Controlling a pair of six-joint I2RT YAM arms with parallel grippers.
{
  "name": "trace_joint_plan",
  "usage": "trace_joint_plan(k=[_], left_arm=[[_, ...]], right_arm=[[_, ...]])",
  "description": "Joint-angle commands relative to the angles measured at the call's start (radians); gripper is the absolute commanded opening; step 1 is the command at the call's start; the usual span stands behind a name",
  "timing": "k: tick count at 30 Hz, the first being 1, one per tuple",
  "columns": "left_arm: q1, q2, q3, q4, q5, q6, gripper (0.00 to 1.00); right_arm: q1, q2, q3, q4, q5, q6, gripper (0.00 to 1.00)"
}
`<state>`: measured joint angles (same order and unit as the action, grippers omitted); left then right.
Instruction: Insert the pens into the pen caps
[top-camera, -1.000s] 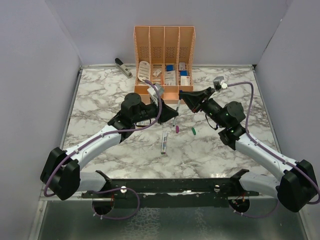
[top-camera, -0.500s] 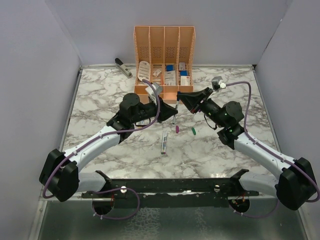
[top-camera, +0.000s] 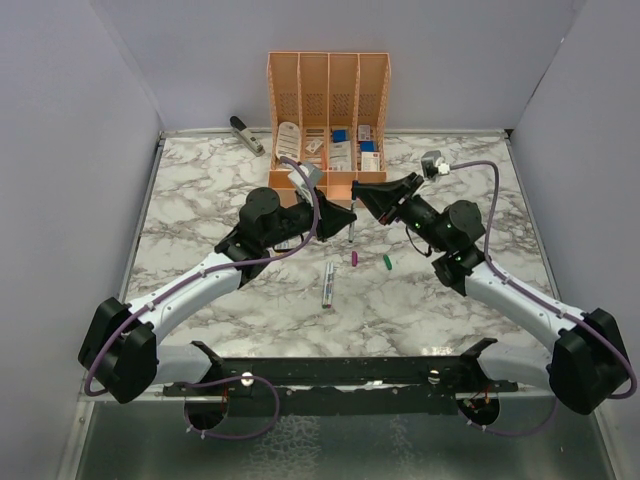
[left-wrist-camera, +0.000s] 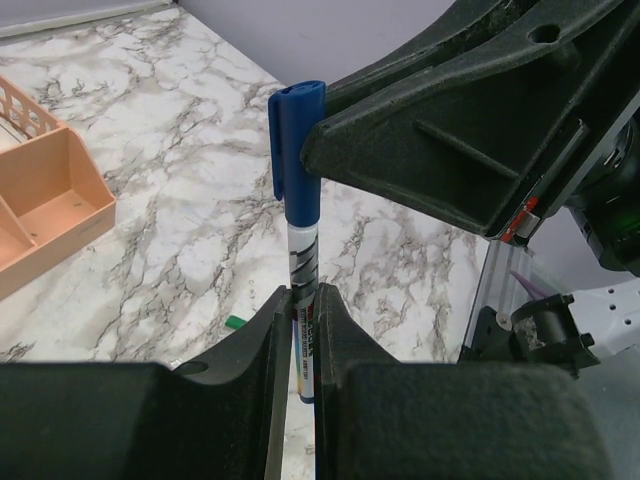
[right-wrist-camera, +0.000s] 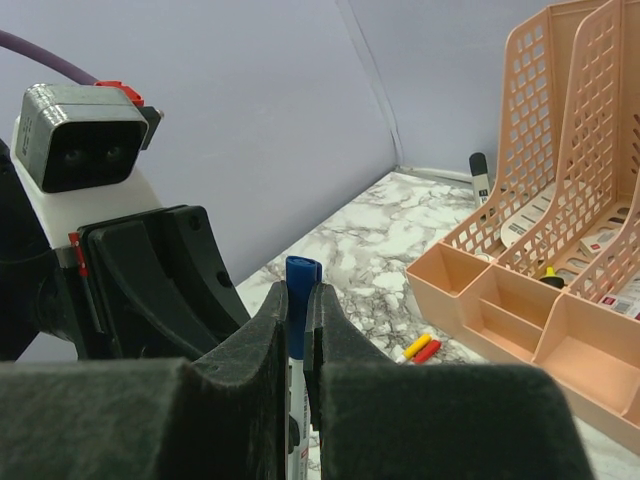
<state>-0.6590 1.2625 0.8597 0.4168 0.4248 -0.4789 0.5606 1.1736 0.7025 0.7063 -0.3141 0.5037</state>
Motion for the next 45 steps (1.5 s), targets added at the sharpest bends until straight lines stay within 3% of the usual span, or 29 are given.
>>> trace_joint_plan(k=[1,16,33,45], left_arm=[[0.005,-0.036,0.058,0.172,-0.102,-0.003,0.0],[0.022,-0.064,0.094,0.192,-0.203,0.066,0.0],[0.079,-0.118,0.082,0.227,-0.284,0.087,0.0],[0.094,-0.108,0.078,0.231,-0.252,0.067,0.0]], right_arm=[[0.013,0.048,0.008,-0.188,-0.055,-0.038,0.02],[0.082,0.126,0.034,-0.374,-0.02,-0.092,0.02],[0.131,0.17,0.043,-0.441,0.058,-0.117,0.02],[0.14,0.182,0.051,-0.454,0.076,-0.113,0.02]])
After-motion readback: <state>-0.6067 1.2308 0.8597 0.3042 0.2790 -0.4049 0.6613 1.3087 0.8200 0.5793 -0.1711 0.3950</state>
